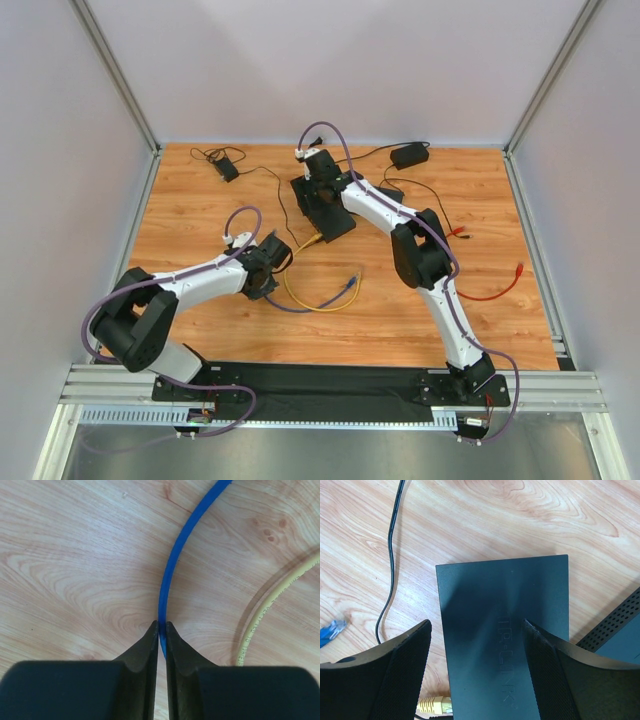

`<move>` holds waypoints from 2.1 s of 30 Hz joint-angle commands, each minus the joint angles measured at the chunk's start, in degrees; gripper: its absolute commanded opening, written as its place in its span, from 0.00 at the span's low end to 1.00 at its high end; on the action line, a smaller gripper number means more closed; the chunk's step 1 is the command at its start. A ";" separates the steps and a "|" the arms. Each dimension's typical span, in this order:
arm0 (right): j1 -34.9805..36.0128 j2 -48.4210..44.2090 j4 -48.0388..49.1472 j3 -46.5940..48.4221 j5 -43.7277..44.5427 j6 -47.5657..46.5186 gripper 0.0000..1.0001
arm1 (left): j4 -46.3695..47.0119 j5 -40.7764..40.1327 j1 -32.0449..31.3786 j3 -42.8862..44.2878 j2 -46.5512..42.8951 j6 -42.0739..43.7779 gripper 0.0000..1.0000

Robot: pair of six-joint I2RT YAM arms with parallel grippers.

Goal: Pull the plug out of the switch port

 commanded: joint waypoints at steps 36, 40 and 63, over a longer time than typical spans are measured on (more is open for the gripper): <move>-1.21 0.09 -3.30 -1.79 -4.48 1.14 0.75 | -5.59 -18.21 32.83 19.79 14.11 38.31 0.00; -1.21 0.00 -3.21 -1.70 -5.01 1.40 0.75 | -5.67 -20.16 35.47 21.90 16.94 36.10 0.00; -1.30 -1.93 -2.69 -1.53 -5.54 0.87 0.75 | 14.33 5.12 33.73 9.45 -16.08 35.47 0.48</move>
